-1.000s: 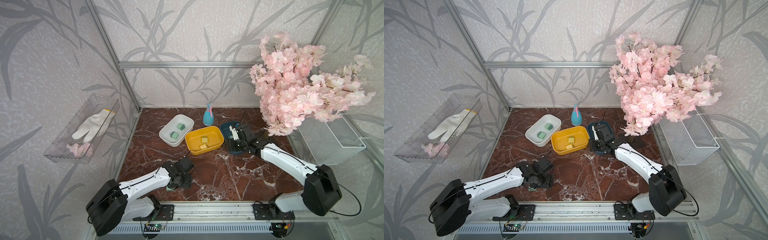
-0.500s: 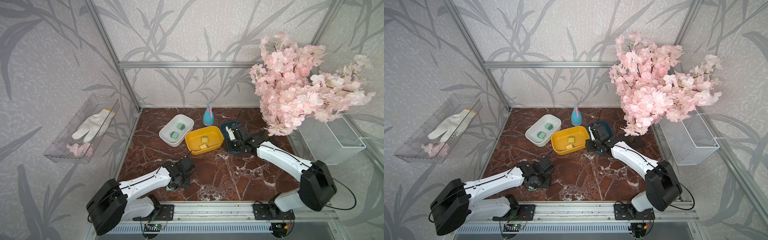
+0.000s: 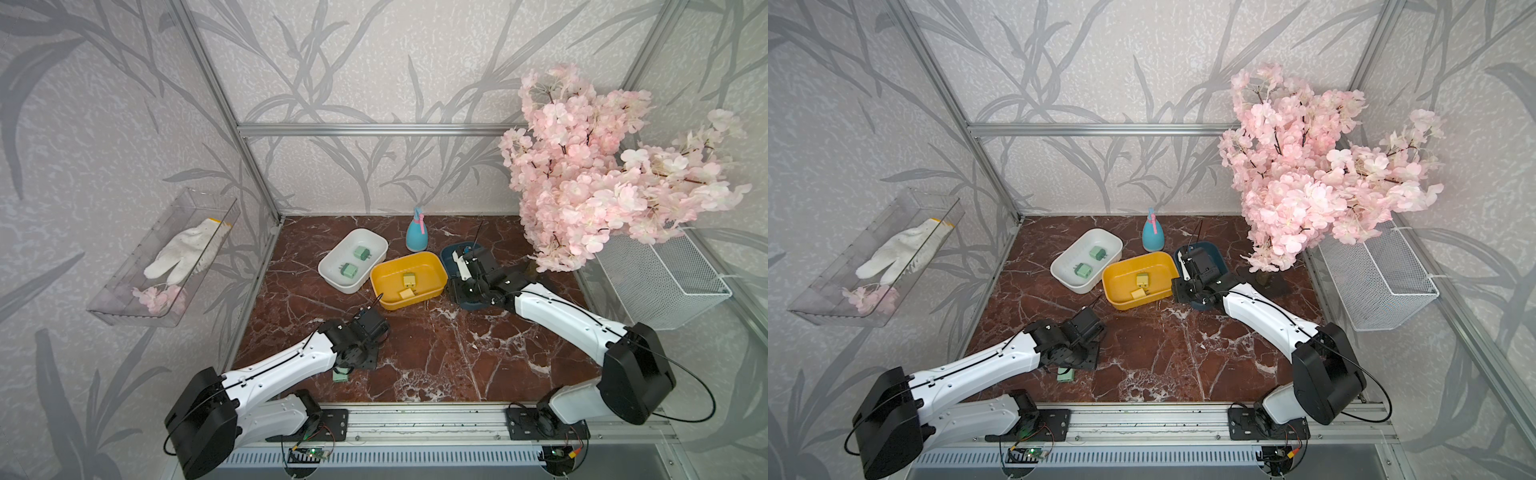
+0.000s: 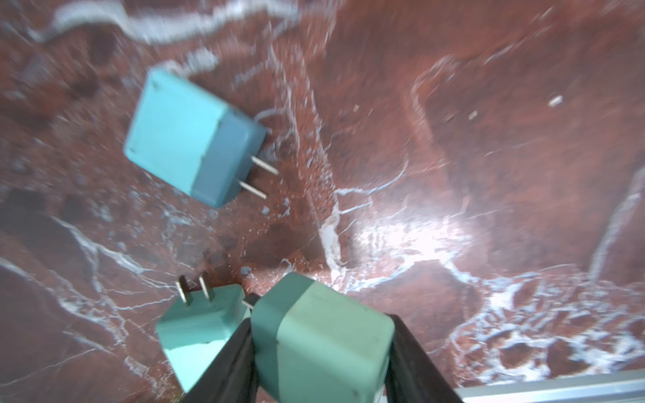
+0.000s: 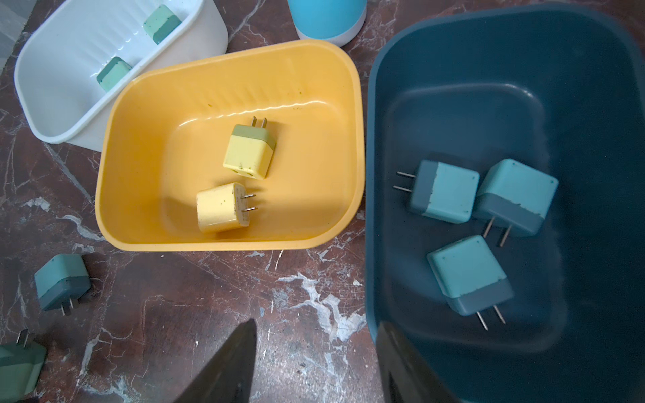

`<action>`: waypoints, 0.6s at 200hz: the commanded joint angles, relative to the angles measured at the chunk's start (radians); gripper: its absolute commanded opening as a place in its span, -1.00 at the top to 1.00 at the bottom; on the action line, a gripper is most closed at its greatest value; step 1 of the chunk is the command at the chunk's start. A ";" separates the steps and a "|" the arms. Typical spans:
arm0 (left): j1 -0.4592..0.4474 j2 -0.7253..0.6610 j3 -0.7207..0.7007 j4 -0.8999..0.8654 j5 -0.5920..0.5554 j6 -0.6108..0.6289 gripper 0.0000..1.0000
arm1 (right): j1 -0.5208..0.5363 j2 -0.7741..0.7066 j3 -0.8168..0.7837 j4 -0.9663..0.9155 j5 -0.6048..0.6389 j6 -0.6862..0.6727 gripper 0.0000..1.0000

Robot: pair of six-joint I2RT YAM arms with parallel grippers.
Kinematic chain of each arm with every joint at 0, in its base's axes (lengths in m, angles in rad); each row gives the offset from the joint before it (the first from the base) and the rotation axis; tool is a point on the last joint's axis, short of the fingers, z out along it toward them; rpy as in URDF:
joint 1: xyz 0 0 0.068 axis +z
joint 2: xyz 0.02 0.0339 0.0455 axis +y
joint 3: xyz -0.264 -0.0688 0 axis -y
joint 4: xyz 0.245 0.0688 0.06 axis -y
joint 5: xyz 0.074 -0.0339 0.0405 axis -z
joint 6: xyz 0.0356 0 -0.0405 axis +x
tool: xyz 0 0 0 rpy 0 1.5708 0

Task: Place the plugs by color into the storage box
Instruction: Pick up the plug from the center of the board, then place the plug in the storage box.

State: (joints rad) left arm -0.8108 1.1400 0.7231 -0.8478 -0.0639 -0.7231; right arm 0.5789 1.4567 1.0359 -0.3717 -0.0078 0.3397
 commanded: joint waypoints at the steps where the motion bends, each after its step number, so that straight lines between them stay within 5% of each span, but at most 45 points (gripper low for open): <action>1: -0.003 -0.021 0.097 -0.059 -0.070 0.044 0.03 | 0.006 -0.046 0.002 -0.006 0.024 -0.013 -0.19; 41: 0.069 0.099 0.285 -0.083 -0.095 0.180 0.01 | 0.007 -0.042 0.015 0.001 0.014 -0.027 -0.19; 120: 0.445 0.456 0.665 0.020 -0.082 0.391 0.02 | 0.006 -0.012 -0.008 0.011 0.028 -0.041 -0.19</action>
State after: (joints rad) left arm -0.4259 1.5101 1.2816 -0.8597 -0.1371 -0.4175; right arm 0.5812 1.4349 1.0355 -0.3672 0.0147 0.3088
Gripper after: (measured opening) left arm 0.529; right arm 0.597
